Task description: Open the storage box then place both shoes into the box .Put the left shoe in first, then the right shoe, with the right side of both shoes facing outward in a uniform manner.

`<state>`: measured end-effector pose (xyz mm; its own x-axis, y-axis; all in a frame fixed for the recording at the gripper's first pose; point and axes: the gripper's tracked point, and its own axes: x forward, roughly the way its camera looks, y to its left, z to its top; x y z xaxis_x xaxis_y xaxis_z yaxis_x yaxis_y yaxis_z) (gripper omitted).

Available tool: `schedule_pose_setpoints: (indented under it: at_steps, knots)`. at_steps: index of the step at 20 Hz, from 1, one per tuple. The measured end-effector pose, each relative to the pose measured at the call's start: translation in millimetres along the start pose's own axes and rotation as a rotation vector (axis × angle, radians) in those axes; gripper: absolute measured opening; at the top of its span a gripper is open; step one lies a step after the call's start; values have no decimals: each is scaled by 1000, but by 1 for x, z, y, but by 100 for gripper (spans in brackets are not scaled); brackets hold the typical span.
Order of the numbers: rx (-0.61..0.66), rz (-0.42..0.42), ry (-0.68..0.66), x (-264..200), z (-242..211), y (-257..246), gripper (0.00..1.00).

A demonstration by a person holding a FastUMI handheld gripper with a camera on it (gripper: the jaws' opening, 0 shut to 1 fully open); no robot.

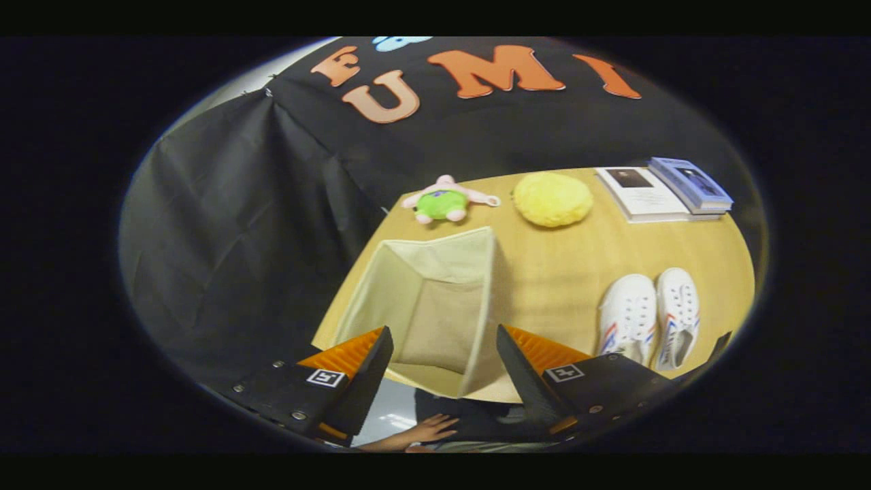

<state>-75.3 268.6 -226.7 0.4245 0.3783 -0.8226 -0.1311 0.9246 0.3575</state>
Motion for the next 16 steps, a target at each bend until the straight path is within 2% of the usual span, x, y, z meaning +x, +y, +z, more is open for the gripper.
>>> schedule_pose_setpoints:
  at_steps: [8, 12, 16]
  knots:
    - [48, -216, 105, -7, -45, -138, 92]
    - [30, -280, 172, -2, -67, -174, 91]
    - [34, -327, 227, 15, -82, -199, 82]
